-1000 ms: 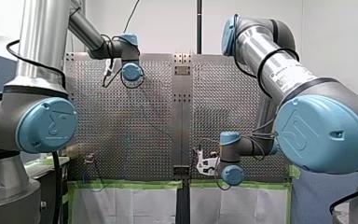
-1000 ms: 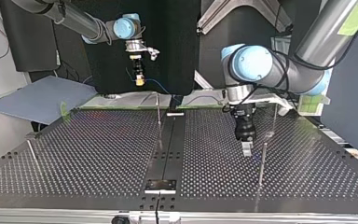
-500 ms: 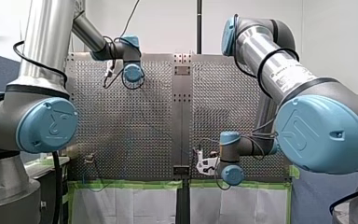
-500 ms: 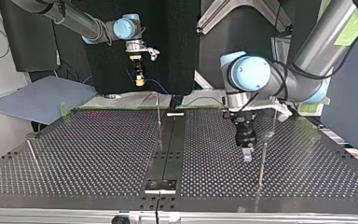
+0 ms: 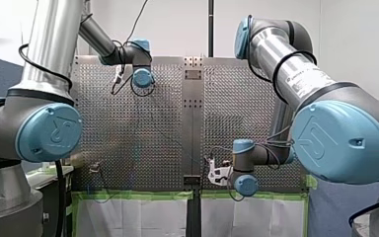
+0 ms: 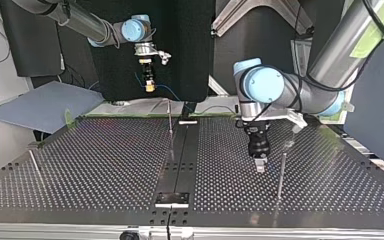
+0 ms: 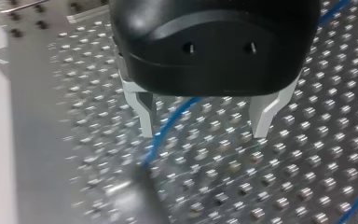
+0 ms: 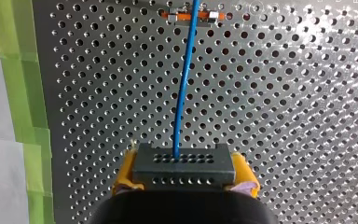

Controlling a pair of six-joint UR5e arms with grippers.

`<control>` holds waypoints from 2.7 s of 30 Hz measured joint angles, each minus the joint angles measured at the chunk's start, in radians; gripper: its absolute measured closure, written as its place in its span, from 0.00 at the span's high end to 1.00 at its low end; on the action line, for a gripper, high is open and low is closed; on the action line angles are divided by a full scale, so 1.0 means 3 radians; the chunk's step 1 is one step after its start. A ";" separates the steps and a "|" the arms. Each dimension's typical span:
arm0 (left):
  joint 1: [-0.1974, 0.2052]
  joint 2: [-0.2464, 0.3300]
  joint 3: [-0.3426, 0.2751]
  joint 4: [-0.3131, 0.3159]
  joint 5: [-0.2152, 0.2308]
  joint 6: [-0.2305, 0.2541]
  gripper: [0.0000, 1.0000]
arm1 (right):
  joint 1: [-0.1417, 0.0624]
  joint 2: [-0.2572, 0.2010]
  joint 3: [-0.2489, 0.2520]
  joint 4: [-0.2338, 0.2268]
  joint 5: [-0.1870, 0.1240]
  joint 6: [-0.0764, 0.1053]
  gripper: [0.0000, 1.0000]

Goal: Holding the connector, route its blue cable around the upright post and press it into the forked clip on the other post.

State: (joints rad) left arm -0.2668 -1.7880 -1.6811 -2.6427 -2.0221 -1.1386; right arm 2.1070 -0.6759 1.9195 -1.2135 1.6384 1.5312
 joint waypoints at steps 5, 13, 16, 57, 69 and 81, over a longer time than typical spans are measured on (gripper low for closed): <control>0.0002 -0.0105 0.0012 -0.0042 -0.0018 -0.0006 1.00 | 0.0000 0.0000 0.0001 -0.0002 0.0003 0.0000 0.00; -0.0027 -0.0259 0.0045 -0.0134 -0.0032 0.0000 1.00 | -0.0011 0.0000 0.0005 -0.0005 0.0019 0.0000 0.00; -0.0052 -0.0279 0.0046 -0.0149 -0.0029 0.0001 1.00 | -0.0024 0.0000 0.0003 -0.0003 0.0030 0.0002 0.00; -0.0471 -0.0912 -0.0042 -0.0128 -0.0267 0.0009 1.00 | -0.0046 0.0000 0.0019 0.0015 0.0041 0.0016 0.00; -0.0502 -0.1243 -0.0045 0.0049 -0.0236 -0.0002 1.00 | -0.0046 0.0000 0.0016 0.0020 0.0041 0.0015 0.00; -0.0535 -0.1511 -0.0047 0.0119 -0.0128 -0.0087 1.00 | -0.0044 0.0000 0.0012 0.0027 0.0041 0.0013 0.00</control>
State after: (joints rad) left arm -0.4274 -2.2412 -1.6953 -2.6069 -2.0606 -1.1646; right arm 2.0937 -0.6759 1.9232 -1.2054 1.6507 1.5350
